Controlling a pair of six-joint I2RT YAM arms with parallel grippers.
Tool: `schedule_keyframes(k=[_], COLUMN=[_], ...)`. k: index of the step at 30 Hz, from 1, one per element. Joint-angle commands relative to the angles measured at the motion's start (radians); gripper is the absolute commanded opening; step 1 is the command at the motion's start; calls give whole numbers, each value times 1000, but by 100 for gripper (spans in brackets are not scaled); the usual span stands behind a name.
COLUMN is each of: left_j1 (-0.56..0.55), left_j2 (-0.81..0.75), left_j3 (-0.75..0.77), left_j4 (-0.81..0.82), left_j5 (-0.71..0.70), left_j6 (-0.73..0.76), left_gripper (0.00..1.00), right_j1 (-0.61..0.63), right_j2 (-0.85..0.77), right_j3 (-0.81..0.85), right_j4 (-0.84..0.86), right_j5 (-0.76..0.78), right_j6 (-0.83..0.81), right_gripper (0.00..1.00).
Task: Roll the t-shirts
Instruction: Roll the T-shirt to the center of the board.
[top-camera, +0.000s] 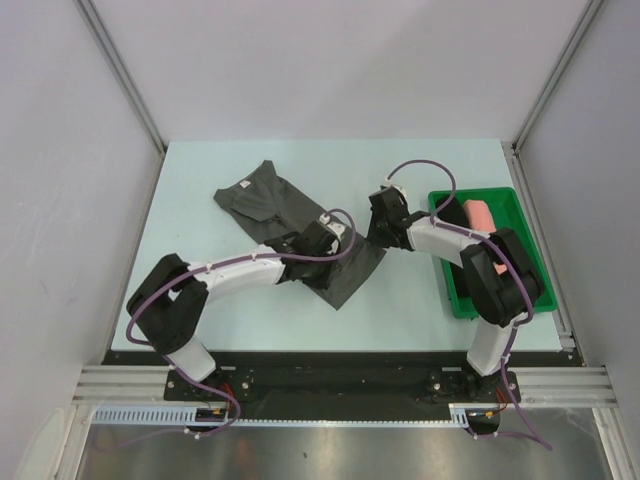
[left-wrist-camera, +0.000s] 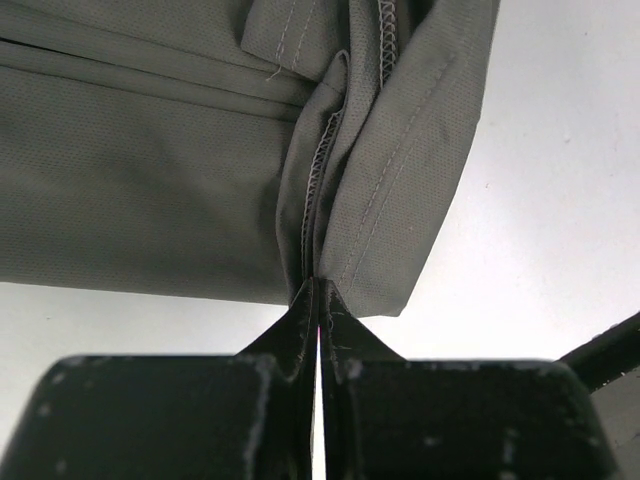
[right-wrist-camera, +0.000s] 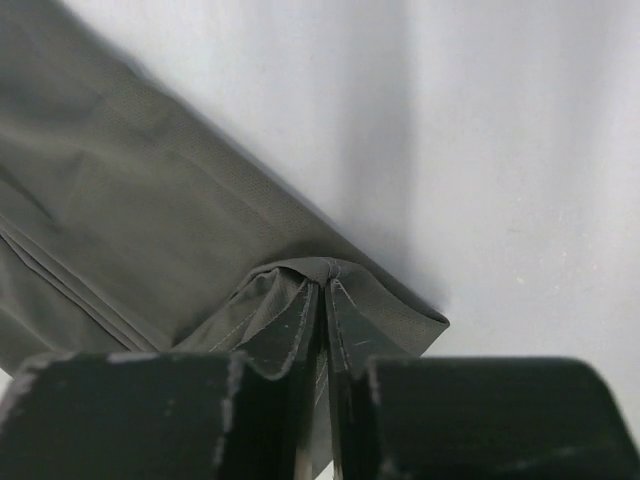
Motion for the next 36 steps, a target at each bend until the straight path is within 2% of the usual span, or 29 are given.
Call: schedule_keyframes(k=[1,5,12,15,19,25,29,35,36], left_j1=[13,25,48,56,62,62,62,62,62], left_j2=[-64,-86,-78,-64,-41,-44,-44,-34,-31], left_j3=[24,20,-6,-25,-37,-78,-101,-89,-85], left_j4=[-5,-16,-26,-14,-3,27,47,55,53], left_j5=[-9,-44,-60,-61,-66,-35,-20,-23,-20], left_j6=[6,-1,-14,-30,-47,-67,-85,-93,-91], left_gripper=[0,0,0,0,0,0,0,0,0], right_j1=[3,14,24,23,23,3,-22,-18,-18], right_j2=[-15,8,52,71,83,4,-70,-136,-139], right_j3=[72,109,134,135,135,114,71,15,9], right_j4=[1,-21,-55,-70,-82,-93,-68,-32,-24], right_j5=[29,35,83,95,89,101,83,68,60], right_j6=[4,-2,-8,-19,-22,-26,-14,9,11], right_gripper=[6,2,3,10,34,51,59,58,55])
